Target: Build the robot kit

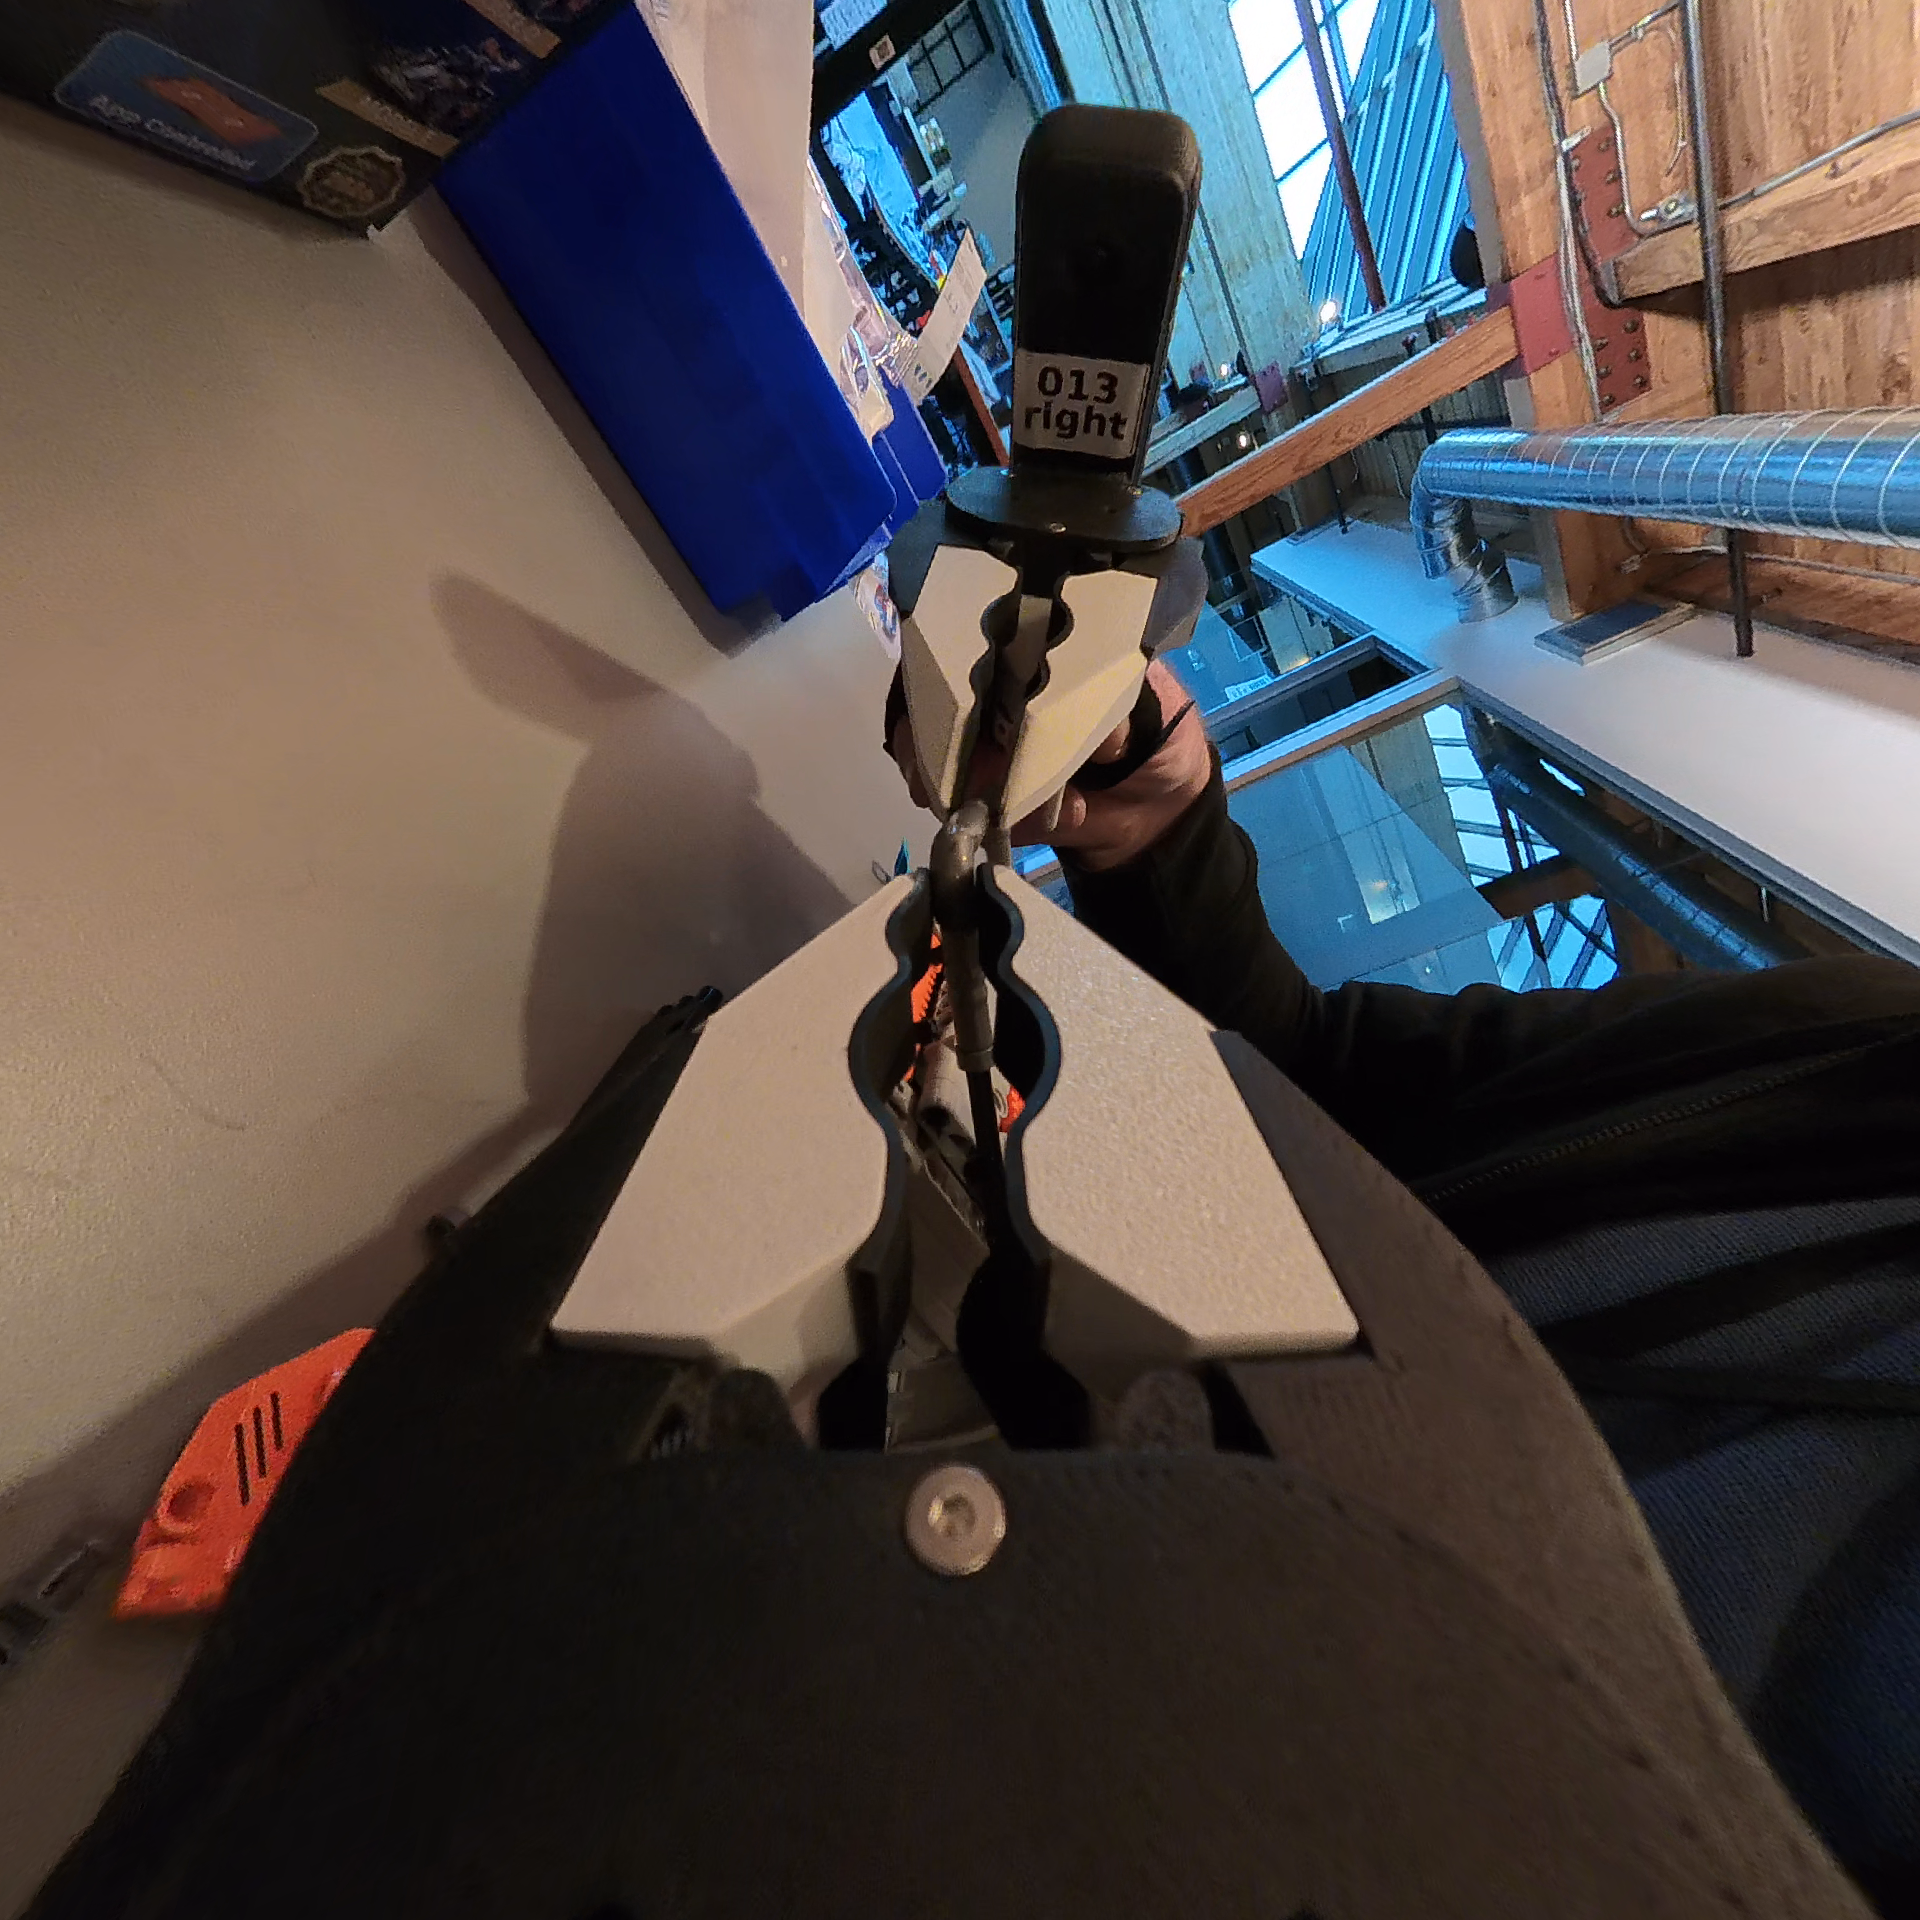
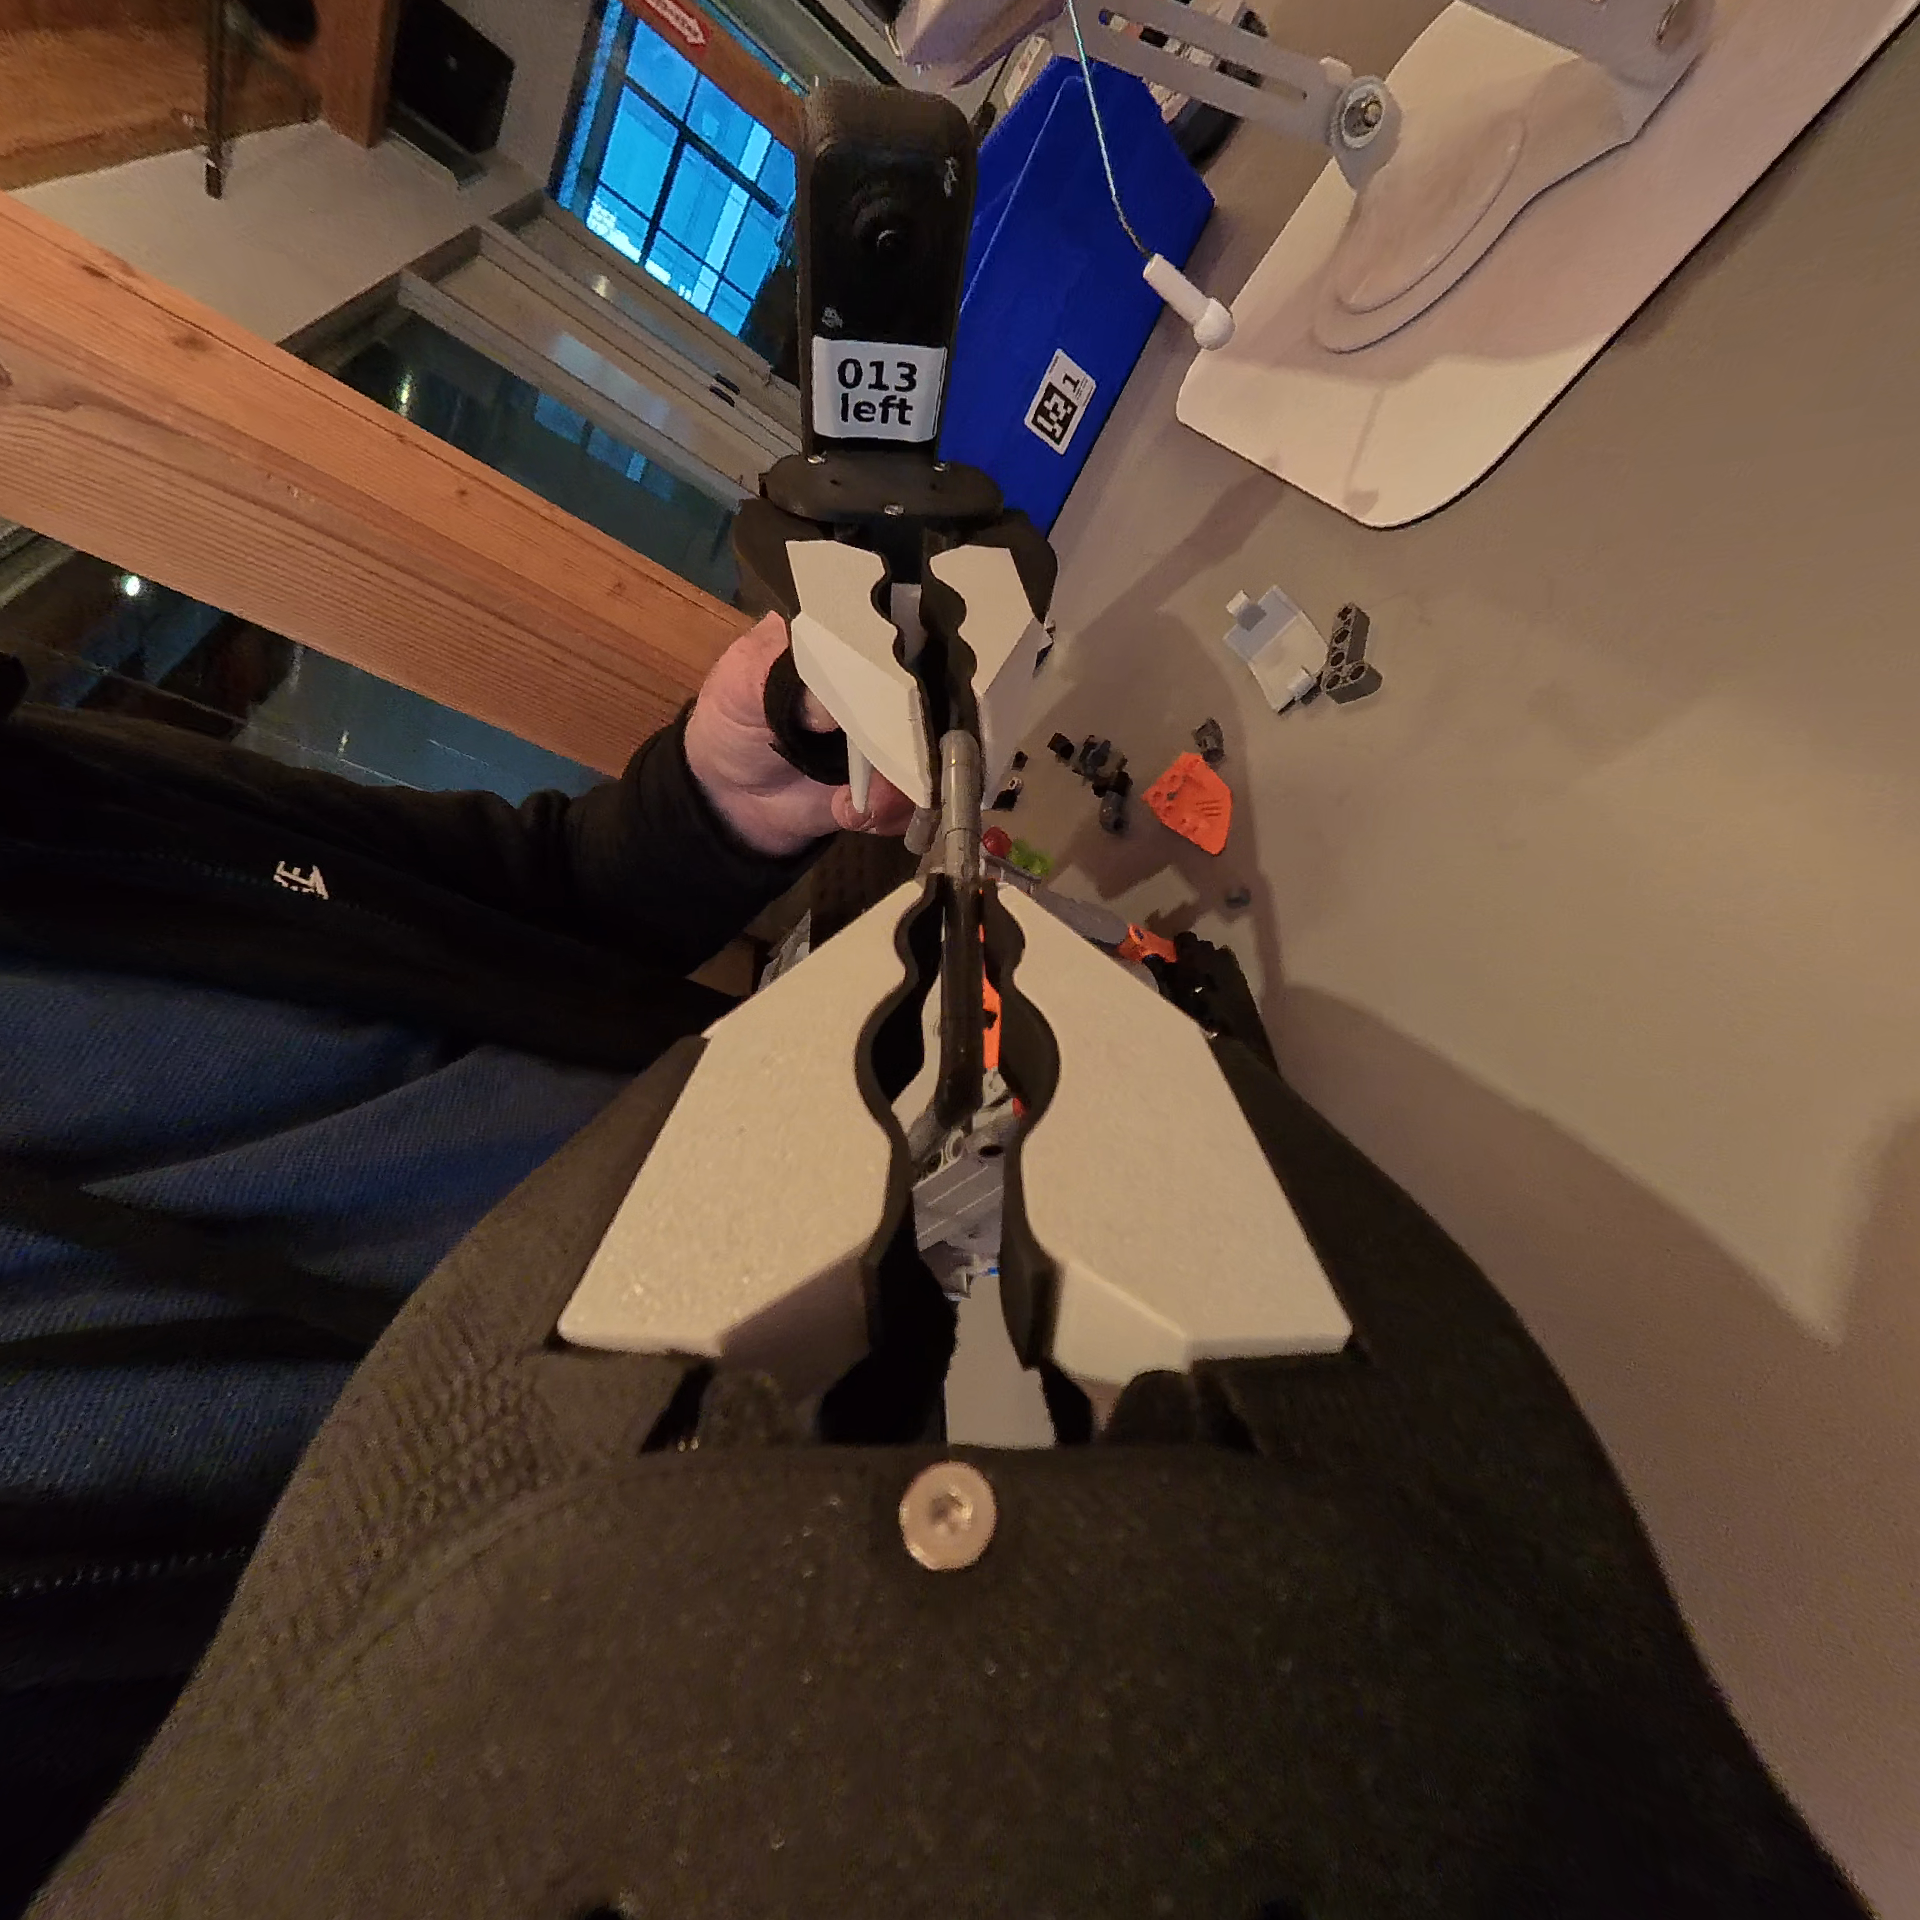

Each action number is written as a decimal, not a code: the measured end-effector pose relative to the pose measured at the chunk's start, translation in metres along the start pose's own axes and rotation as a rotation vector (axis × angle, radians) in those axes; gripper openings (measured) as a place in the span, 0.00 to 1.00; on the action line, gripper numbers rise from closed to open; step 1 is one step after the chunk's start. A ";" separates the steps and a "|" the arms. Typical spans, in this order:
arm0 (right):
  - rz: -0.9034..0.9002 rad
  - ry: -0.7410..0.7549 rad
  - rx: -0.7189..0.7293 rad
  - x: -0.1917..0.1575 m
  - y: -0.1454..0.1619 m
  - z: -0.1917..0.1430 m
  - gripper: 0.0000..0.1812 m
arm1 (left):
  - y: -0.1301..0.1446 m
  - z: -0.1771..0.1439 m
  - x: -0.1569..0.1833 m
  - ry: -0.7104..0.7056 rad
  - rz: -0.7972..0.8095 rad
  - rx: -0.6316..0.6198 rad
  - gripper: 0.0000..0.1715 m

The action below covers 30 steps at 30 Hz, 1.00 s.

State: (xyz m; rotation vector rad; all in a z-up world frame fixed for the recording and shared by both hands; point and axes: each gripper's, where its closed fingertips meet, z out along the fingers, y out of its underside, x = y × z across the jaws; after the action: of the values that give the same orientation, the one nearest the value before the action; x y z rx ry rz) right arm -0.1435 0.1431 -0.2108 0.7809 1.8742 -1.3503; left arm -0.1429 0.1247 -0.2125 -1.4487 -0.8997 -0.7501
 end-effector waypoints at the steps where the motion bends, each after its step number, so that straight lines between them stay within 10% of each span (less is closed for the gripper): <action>1: 0.001 -0.002 -0.001 0.000 -0.001 0.000 0.02 | 0.000 -0.001 0.000 0.001 -0.004 0.007 0.04; 16: 0.029 -0.046 -0.111 -0.001 -0.002 0.009 0.02 | 0.004 -0.009 -0.002 0.008 -0.052 0.065 0.04; 30: 0.060 -0.061 -0.232 0.000 0.000 0.013 0.02 | 0.012 -0.028 0.006 -0.073 0.085 0.046 0.28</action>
State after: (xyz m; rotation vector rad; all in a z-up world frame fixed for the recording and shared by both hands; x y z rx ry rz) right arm -0.1414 0.1311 -0.2139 0.6644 1.9016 -1.0838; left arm -0.1280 0.0980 -0.2106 -1.4722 -0.8993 -0.6127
